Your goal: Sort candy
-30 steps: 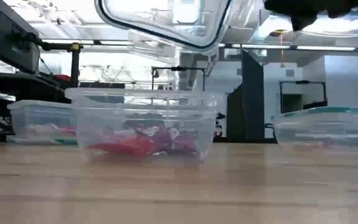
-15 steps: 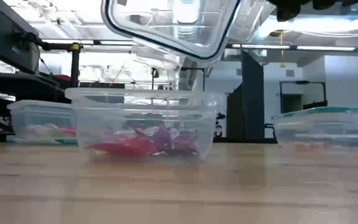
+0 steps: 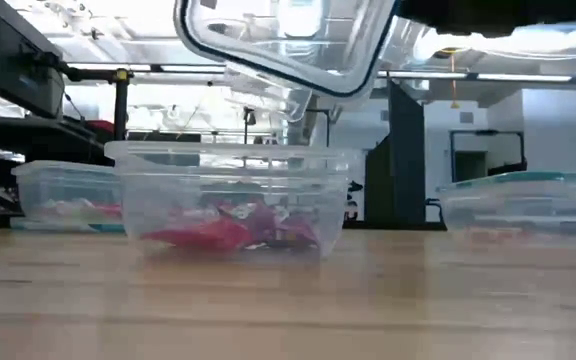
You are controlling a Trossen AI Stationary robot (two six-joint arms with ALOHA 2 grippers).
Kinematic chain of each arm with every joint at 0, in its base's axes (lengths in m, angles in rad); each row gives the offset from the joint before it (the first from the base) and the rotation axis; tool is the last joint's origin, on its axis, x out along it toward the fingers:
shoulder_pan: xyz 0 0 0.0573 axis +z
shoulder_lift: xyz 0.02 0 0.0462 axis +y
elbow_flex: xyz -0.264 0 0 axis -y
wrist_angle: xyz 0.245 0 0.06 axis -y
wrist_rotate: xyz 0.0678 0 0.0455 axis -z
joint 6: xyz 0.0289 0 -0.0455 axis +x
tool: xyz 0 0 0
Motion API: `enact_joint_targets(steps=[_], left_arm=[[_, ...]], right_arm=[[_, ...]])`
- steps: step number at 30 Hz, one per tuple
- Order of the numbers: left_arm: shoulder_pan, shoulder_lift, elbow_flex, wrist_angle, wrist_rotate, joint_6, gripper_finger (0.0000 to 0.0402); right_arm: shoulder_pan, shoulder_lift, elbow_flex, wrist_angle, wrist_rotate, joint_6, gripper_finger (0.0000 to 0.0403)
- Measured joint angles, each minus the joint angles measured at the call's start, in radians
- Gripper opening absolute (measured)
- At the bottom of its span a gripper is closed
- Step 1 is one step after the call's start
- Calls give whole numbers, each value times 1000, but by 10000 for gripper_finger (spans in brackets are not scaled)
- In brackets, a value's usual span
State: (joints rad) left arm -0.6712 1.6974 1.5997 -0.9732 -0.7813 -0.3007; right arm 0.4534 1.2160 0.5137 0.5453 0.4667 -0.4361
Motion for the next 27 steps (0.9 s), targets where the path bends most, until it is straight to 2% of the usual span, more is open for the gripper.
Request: enact_joint_targets(steps=[10, 16, 20, 24, 27], left_arm=[[-1, -1, -1, -292, 103, -236, 106], [-50, -1, -1, -432, 107, -387, 112], [-124, -3, -1, -539, 43, -573, 110], [-199, -5, -1, -600, -39, -737, 110], [-222, -6, -2, -598, -53, -795, 110]], right_arm=[[-38, 0, 35, -56, 14, -69, 2], [-84, 75, 49, -46, 22, -108, 2], [-60, 191, 93, -7, 143, -205, 2], [-52, 276, 143, 168, 176, -303, 0], [-52, 314, 203, 207, 226, -374, 0]])
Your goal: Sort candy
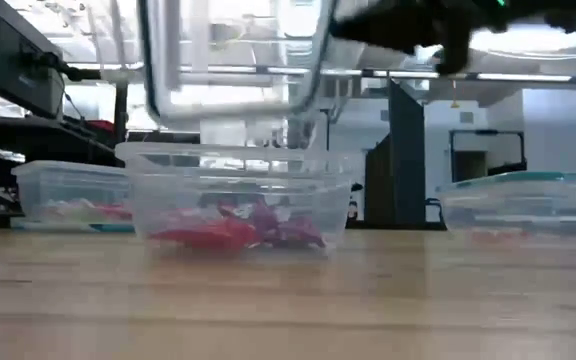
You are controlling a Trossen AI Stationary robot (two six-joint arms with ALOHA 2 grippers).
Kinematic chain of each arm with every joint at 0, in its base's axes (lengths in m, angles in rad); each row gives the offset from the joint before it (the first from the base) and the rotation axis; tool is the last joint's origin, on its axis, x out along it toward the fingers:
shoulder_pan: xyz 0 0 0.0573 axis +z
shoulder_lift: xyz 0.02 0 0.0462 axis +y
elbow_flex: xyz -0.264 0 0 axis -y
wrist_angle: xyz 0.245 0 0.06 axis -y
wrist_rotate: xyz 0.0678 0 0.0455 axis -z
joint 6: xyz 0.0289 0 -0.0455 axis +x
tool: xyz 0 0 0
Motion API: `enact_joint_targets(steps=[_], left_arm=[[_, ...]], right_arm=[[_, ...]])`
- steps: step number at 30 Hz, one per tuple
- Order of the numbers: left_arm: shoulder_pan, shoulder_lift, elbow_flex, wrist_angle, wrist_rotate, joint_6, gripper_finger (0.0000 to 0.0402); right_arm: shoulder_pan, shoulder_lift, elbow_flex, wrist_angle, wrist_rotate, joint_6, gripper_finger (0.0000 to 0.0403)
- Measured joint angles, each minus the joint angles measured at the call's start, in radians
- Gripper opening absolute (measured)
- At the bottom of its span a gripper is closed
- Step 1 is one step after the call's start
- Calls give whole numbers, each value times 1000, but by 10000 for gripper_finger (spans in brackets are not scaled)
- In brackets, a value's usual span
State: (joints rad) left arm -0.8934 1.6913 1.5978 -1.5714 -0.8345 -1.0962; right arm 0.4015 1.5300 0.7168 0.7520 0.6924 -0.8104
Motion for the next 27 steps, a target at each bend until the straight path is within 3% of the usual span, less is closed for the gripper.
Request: enact_joint_targets(steps=[13, 27], left_arm=[[-51, 0, -1, 0, -97, -146, 110], [-45, 0, -1, 10, -114, -139, 110]], right_arm=[[8, 161, 55, 2, 174, -51, 0], [139, 190, 54, 18, 210, -55, 1]])
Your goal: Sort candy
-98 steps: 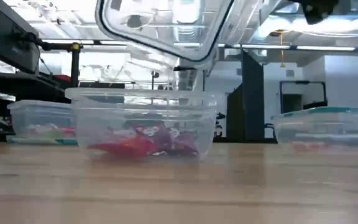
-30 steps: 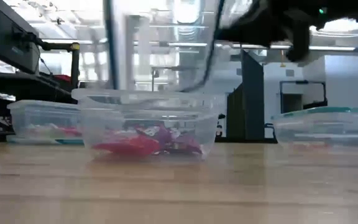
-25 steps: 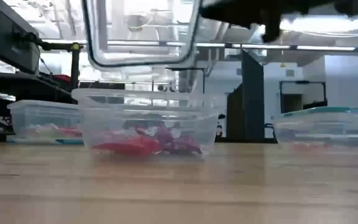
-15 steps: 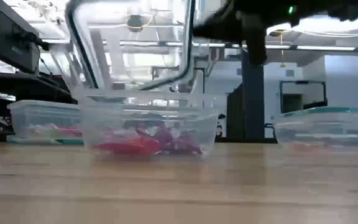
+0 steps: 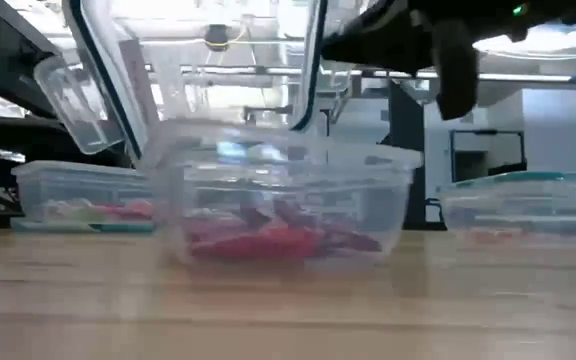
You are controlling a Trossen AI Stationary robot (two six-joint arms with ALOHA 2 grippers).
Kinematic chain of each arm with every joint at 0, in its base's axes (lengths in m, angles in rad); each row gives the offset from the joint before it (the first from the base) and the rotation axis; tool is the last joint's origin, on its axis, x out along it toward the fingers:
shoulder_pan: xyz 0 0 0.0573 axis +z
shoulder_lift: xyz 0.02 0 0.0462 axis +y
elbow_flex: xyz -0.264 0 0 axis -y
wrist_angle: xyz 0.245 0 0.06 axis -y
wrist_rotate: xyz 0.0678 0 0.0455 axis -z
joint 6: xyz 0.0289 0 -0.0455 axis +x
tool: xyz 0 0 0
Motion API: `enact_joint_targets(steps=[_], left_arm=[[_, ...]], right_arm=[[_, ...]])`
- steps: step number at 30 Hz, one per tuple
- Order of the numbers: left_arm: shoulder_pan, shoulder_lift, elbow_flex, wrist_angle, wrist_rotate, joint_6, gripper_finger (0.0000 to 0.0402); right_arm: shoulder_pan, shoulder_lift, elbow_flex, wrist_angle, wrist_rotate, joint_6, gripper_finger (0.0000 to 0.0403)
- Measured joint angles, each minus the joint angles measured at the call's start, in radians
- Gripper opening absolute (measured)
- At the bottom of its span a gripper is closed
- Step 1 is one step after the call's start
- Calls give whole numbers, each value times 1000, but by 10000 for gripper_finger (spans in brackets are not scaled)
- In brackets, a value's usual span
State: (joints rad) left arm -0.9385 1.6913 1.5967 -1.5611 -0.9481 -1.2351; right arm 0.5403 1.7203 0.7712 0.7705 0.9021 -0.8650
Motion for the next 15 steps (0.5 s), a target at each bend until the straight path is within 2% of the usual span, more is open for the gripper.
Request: enact_joint_targets(steps=[8, 11, 15], left_arm=[[31, 0, 0, 163, -18, 131, 110], [44, 0, 0, 201, -18, 174, 110], [53, 0, 0, 229, -18, 196, 110]], right_arm=[[20, -38, -1, 24, 16, -23, 1], [25, -72, -17, 33, -25, -16, 1], [30, -131, -95, 45, -62, 72, 1]])
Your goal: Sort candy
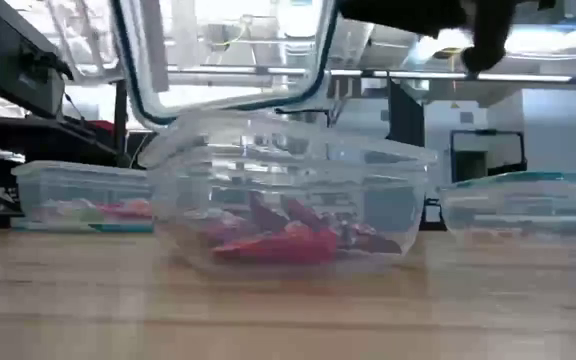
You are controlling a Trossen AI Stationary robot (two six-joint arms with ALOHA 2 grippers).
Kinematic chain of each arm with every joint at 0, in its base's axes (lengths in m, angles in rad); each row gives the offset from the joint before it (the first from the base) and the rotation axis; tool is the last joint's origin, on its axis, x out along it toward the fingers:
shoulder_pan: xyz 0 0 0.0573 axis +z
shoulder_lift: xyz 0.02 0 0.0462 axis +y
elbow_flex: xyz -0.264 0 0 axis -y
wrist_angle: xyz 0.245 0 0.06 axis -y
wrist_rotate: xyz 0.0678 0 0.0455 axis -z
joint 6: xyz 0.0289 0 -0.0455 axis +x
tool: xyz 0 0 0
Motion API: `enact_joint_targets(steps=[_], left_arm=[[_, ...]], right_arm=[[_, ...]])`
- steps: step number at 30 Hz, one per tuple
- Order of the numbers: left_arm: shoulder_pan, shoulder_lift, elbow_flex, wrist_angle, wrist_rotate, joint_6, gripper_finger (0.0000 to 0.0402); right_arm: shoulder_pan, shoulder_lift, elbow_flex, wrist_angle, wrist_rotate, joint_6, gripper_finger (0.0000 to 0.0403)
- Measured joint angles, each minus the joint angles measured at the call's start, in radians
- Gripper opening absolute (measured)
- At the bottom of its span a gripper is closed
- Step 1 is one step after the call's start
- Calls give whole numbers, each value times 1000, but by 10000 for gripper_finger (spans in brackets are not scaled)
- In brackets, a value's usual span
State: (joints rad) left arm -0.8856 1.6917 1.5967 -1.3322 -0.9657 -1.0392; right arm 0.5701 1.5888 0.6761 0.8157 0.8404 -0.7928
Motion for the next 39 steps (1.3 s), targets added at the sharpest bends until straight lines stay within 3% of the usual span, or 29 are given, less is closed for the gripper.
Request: enact_joint_targets(steps=[7, 16, 28, 39], left_arm=[[6, 0, -1, 7, 0, 7, 110], [24, 0, -1, 29, 0, 7, 110], [81, 2, -41, 258, 22, 195, 110], [129, 2, -113, 384, 97, 260, 110]], right_arm=[[-16, -28, -128, 217, -83, -8, 1], [-61, 24, -141, 213, -220, 34, 1], [-61, 85, -140, 230, -213, -50, 8], [-112, 85, -140, 56, -213, -50, 55]])
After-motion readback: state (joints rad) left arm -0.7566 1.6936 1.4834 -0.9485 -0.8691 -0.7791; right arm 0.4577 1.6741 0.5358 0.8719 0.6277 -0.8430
